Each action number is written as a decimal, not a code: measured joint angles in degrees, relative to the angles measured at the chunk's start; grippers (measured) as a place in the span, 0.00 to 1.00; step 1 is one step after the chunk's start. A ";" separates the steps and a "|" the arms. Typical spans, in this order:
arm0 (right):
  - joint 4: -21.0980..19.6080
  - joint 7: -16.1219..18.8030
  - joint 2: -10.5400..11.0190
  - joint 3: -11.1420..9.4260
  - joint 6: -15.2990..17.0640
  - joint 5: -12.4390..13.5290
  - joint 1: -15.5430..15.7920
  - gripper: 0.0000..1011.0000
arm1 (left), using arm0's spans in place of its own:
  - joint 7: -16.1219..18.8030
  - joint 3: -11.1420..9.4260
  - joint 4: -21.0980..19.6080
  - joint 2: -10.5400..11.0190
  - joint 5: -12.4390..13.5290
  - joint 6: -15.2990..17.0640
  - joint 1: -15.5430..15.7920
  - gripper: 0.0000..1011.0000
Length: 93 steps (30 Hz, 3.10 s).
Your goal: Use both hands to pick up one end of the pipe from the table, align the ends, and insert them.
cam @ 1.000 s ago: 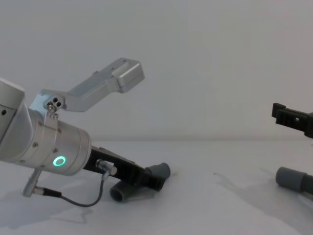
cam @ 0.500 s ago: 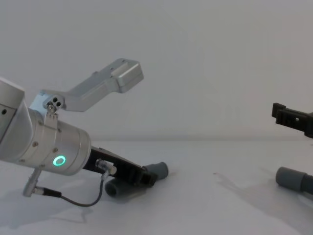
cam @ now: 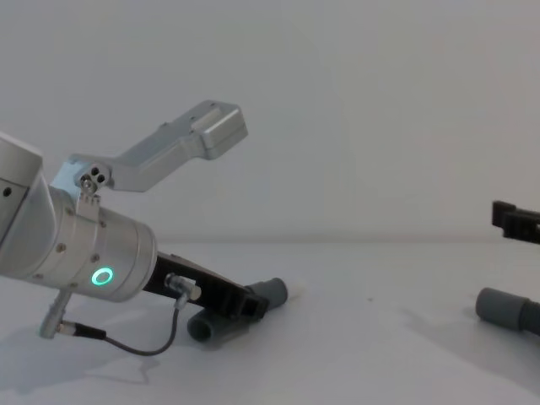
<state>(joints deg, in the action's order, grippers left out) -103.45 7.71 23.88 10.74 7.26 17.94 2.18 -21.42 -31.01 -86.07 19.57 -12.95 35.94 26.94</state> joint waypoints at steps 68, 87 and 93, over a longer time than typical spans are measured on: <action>3.81 6.01 5.16 0.77 18.50 8.31 -3.59 0.99 | 0.01 0.00 0.03 -0.01 0.00 0.03 0.00 0.34; 4.47 5.40 5.03 1.57 19.81 9.56 -4.35 0.96 | 0.01 0.00 0.03 -0.01 0.00 0.03 0.00 0.34; 4.57 5.34 5.03 1.68 19.90 9.69 -4.45 0.83 | 0.01 0.00 0.03 -0.01 0.00 0.03 0.00 0.34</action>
<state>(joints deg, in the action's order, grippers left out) -98.88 13.05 28.91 12.42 27.17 27.63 -2.27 -21.41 -31.00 -86.04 19.55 -12.95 35.96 26.94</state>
